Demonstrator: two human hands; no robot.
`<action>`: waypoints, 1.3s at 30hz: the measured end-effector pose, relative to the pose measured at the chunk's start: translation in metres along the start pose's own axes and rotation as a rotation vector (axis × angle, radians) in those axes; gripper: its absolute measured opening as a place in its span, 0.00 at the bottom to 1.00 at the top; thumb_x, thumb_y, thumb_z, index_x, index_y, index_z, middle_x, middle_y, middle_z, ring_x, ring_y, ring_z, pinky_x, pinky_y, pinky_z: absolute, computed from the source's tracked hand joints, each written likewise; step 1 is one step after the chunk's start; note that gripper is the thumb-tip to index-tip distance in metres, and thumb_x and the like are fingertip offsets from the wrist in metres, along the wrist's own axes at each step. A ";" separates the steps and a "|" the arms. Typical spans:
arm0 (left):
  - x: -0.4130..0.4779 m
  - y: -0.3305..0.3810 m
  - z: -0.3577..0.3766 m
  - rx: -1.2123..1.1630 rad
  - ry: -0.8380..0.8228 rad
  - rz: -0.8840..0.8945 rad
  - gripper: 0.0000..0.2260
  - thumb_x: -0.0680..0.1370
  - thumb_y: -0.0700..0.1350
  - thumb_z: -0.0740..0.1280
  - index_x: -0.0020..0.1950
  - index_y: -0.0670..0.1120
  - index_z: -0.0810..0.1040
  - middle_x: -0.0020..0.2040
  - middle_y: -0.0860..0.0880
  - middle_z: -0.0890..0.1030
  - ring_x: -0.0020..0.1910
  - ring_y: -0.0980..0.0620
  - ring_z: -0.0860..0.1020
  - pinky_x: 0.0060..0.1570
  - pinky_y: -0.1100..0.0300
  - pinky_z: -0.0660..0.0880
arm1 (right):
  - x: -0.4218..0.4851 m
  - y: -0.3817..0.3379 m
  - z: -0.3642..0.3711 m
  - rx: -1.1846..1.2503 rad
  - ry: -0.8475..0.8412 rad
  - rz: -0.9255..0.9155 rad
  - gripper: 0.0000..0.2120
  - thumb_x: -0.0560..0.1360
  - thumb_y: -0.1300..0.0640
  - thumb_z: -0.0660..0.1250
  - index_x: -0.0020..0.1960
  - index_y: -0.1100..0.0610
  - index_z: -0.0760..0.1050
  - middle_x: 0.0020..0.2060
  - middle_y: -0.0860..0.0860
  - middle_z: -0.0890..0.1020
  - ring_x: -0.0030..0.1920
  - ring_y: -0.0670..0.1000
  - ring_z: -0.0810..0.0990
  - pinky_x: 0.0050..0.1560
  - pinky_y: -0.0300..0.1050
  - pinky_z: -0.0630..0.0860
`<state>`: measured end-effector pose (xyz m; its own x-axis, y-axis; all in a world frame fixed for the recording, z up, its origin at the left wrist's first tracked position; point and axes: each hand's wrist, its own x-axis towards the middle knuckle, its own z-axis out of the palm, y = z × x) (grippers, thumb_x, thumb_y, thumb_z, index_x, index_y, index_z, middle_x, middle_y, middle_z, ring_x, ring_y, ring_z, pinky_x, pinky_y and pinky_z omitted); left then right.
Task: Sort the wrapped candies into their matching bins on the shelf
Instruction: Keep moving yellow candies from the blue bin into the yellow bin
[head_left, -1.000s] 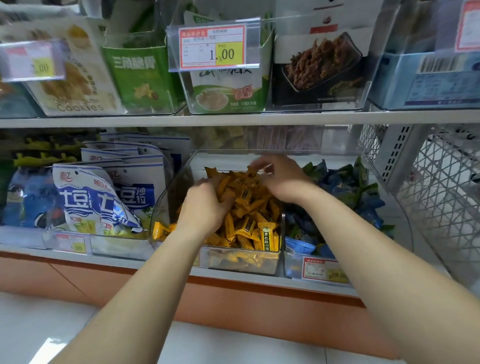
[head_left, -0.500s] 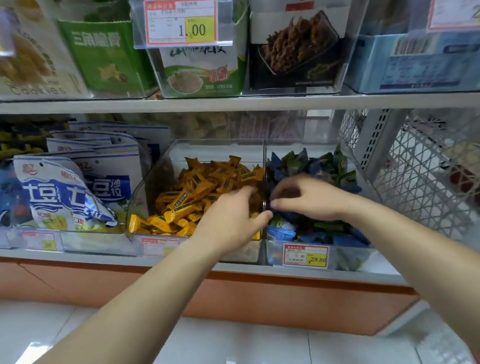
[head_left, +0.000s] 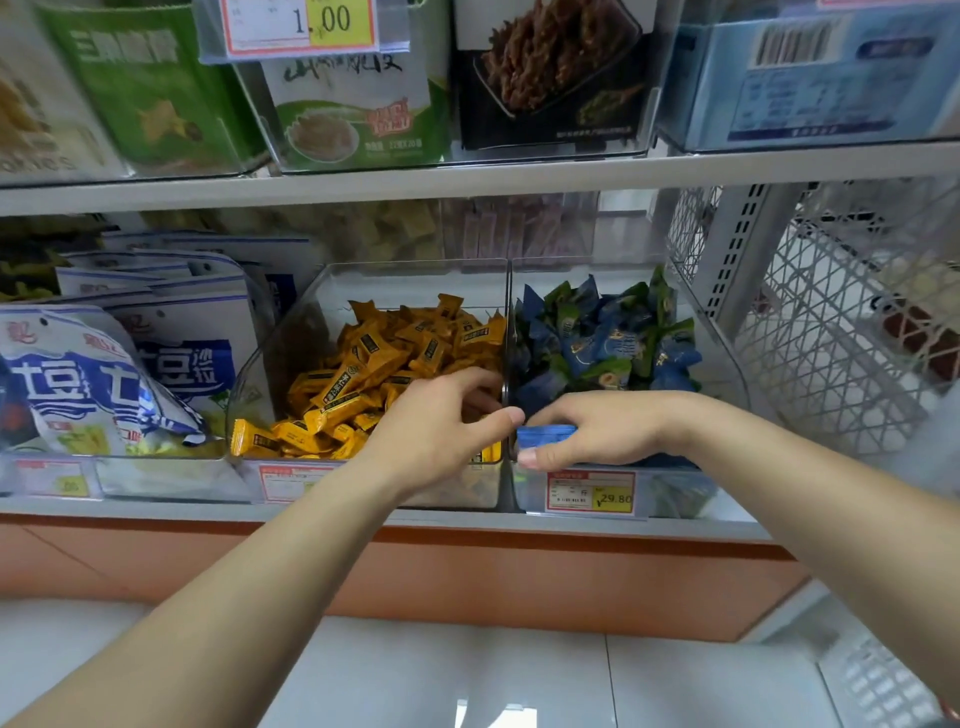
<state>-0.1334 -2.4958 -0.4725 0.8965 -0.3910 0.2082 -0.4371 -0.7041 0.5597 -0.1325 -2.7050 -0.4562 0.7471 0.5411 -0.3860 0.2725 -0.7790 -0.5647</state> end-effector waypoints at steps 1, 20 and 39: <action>0.001 0.000 0.000 -0.008 -0.002 -0.002 0.23 0.77 0.61 0.67 0.68 0.52 0.75 0.47 0.63 0.78 0.46 0.67 0.77 0.47 0.72 0.73 | -0.001 0.001 -0.001 0.012 0.017 -0.025 0.19 0.76 0.35 0.63 0.50 0.50 0.78 0.43 0.51 0.82 0.39 0.48 0.78 0.43 0.43 0.73; -0.001 -0.001 -0.001 -0.045 -0.014 -0.004 0.25 0.77 0.61 0.67 0.70 0.52 0.74 0.49 0.62 0.80 0.50 0.64 0.77 0.46 0.71 0.71 | -0.013 0.026 -0.037 -0.296 1.014 0.247 0.26 0.75 0.47 0.71 0.70 0.52 0.70 0.61 0.56 0.75 0.61 0.60 0.72 0.59 0.51 0.71; -0.002 -0.001 -0.003 -0.035 -0.024 -0.002 0.26 0.76 0.62 0.67 0.71 0.52 0.73 0.48 0.62 0.80 0.51 0.63 0.78 0.51 0.66 0.76 | 0.023 0.003 -0.008 -0.318 0.167 0.078 0.02 0.74 0.54 0.72 0.47 0.49 0.82 0.40 0.42 0.82 0.42 0.44 0.79 0.46 0.44 0.78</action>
<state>-0.1342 -2.4929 -0.4710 0.8950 -0.4044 0.1881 -0.4325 -0.6839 0.5876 -0.1097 -2.6969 -0.4607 0.8546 0.4377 -0.2796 0.3661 -0.8895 -0.2736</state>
